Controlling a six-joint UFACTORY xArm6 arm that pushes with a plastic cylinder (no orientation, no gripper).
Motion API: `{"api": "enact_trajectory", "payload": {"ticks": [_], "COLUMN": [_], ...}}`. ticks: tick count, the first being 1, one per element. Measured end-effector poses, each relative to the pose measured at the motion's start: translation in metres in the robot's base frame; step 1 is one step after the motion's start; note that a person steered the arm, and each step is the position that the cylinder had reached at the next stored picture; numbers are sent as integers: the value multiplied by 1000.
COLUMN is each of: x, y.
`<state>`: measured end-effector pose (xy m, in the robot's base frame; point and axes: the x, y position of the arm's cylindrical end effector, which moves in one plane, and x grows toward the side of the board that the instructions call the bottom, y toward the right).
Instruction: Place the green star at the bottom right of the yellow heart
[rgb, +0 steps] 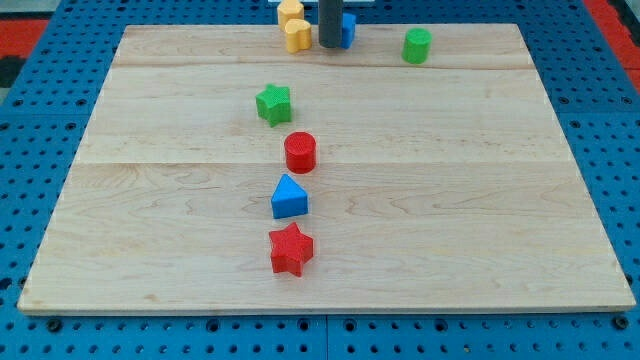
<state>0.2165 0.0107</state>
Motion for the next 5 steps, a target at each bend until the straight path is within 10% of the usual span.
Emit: {"api": "enact_trajectory", "payload": {"ticks": [4,5], "x": [70,29], "y": [159,167]}}
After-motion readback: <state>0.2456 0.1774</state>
